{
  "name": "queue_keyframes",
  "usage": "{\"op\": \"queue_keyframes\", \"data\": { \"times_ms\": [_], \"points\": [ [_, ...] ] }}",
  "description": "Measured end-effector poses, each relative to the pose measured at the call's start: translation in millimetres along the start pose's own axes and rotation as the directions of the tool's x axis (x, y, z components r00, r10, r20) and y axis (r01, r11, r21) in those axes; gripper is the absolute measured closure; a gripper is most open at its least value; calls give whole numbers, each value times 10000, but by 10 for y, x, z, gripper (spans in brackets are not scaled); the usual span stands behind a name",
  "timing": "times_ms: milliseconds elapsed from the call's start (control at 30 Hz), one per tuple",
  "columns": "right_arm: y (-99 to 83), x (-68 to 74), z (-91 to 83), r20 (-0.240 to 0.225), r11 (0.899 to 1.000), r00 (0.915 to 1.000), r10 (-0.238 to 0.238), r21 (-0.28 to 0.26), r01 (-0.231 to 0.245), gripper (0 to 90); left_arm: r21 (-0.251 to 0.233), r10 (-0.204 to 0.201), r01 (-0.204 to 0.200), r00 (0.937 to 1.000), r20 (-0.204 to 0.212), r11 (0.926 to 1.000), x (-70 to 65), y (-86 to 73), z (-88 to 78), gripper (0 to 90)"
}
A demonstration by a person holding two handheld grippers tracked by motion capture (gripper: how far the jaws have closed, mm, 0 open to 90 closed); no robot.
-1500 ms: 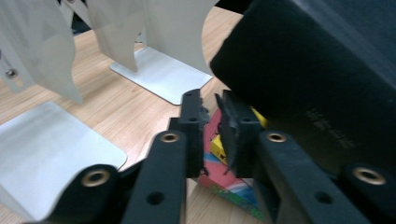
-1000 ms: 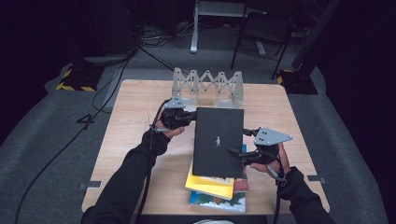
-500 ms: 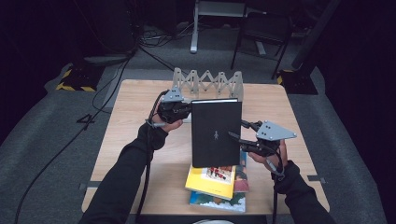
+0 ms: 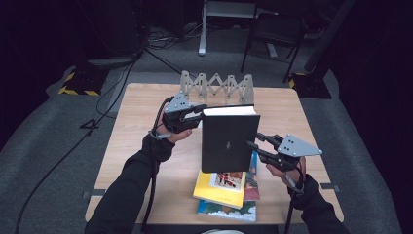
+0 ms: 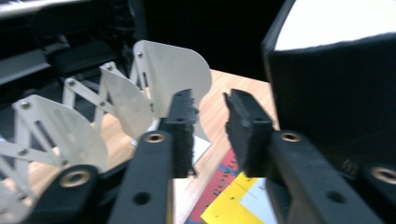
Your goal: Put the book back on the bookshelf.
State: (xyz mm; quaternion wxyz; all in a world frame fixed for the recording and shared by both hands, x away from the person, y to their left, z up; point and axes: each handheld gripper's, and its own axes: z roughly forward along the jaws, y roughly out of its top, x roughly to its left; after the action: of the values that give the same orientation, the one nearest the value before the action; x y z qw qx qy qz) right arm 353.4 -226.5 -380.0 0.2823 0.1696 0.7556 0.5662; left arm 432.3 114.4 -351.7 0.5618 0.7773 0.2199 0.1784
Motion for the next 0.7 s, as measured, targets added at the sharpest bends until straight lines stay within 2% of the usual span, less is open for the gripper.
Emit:
{"op": "queue_keyframes", "data": {
  "times_ms": [67, 133, 333, 500, 600, 700],
  "points": [
    [-17, 17, -27, -52, 10000, 10000, -46, -88, 45, 649, -30, -24, 24, 10000, 28, 10000, -16, -39, -26, 638],
    [-22, 21, -36, -88, 9999, 10000, -46, -109, 45, 653, 57, 122, -122, 9999, 52, 9999, -44, -78, -43, 637],
    [-29, 45, -78, -189, 9997, 9996, -186, -150, 183, 669, 474, 343, -345, 9994, 68, 9983, -108, -203, -87, 563],
    [-31, 67, -103, -203, 9995, 9994, -269, -184, 265, 678, 860, 516, -543, 9981, 331, 9948, -155, -353, -147, 510],
    [-33, 72, -109, -226, 9992, 9992, -329, -213, 324, 680, 1348, 678, -718, 9971, 345, 9883, -196, -484, -192, 481],
    [-31, 80, -114, -230, 9992, 9991, -349, -216, 344, 680, 1938, 766, -842, 9960, 465, 9774, -251, -599, -224, 465]
  ]
}}
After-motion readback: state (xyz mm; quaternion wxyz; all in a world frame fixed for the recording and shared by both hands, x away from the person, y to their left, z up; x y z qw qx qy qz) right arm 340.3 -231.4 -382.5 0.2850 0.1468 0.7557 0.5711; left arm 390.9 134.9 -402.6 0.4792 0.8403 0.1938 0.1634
